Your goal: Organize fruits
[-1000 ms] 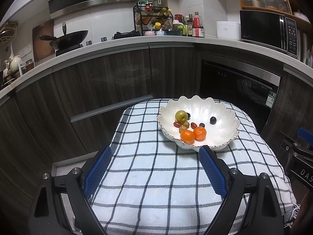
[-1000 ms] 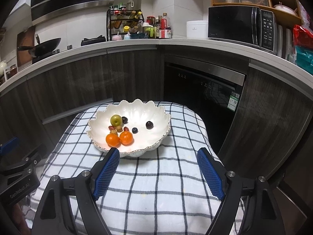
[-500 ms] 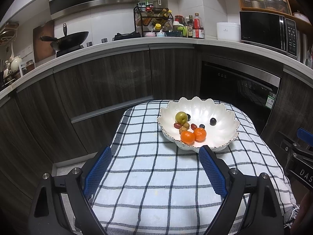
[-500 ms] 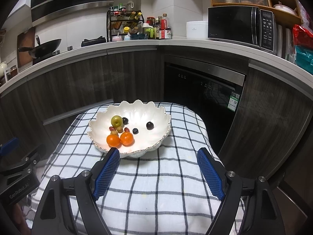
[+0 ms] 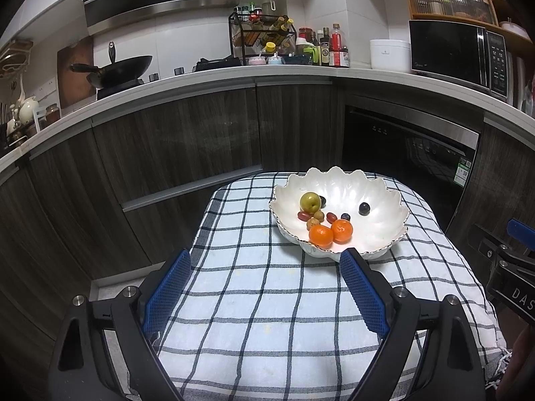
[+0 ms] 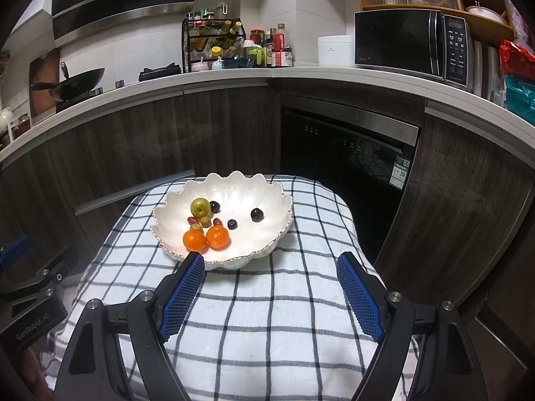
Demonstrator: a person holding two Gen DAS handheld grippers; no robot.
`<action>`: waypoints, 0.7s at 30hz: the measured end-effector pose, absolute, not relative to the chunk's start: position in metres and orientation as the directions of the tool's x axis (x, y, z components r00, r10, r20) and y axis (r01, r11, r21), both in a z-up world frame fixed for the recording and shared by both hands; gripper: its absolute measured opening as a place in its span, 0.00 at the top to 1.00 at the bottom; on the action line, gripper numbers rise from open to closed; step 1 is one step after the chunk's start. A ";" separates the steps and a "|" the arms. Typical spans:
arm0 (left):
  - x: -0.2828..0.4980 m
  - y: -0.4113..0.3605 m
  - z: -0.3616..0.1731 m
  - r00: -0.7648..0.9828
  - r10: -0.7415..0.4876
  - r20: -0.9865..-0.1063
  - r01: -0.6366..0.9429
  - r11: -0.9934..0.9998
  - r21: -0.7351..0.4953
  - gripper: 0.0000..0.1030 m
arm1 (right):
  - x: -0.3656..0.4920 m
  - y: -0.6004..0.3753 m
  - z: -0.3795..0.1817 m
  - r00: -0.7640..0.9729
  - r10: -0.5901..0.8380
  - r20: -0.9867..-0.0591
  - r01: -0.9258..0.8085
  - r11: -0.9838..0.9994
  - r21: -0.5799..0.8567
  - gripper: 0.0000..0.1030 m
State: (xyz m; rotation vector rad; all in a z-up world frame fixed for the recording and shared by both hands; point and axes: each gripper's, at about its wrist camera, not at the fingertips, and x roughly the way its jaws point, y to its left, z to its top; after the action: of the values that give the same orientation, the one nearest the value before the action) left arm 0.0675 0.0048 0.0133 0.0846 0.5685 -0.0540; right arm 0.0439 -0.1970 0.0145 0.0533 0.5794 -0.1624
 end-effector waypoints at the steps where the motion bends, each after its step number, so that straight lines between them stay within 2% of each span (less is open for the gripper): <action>1: 0.067 0.005 0.014 0.842 -0.028 -0.539 0.075 0.995 0.065 0.11 | 0.044 -0.197 0.015 0.824 -0.137 -0.549 0.168 0.986 0.006 0.20; 21: 0.066 0.004 0.014 0.842 -0.031 -0.539 0.075 0.995 0.061 0.11 | 0.044 -0.197 0.014 0.825 -0.136 -0.548 0.166 0.986 0.004 0.20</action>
State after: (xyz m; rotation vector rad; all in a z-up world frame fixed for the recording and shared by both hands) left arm 0.0665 0.0043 0.0143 0.0813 0.5672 -0.0560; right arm 0.0438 -0.1967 0.0145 0.0523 0.5781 -0.1605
